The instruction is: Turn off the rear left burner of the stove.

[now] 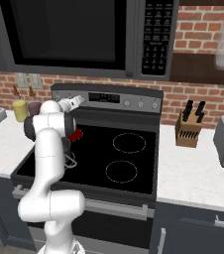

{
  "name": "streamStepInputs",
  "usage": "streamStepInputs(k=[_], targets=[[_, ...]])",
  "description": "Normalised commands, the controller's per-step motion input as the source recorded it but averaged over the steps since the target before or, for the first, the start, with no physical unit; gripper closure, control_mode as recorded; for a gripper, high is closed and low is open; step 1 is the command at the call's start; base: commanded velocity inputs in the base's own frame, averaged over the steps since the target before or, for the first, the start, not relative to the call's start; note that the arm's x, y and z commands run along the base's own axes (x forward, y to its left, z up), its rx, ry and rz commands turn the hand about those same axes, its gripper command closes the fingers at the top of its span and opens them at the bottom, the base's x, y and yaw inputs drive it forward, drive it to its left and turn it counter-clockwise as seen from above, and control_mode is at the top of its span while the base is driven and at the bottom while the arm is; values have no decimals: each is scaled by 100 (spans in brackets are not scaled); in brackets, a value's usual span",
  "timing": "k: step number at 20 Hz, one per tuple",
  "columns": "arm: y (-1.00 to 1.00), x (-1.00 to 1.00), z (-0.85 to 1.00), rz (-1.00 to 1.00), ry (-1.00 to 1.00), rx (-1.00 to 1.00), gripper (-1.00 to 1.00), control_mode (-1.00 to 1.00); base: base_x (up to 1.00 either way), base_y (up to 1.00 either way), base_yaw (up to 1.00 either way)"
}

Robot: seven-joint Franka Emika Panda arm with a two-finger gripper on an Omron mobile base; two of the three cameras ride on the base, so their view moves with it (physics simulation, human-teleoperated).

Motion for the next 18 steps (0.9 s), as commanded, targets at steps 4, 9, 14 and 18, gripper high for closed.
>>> streamStepInputs(k=[4, 9, 14, 18], targets=[[0, 14, 0, 0, 1, 0, -100, -100, 0, 0, 0], [0, 0, 0, 0, 0, 0, 100, -100, 0, 0, 0], [0, 0, 1, 0, 0, 1, 100, -100, 0, 0, 0], [0, 8, 16, 0, 0, 6, 100, -100, 0, 0, 0]])
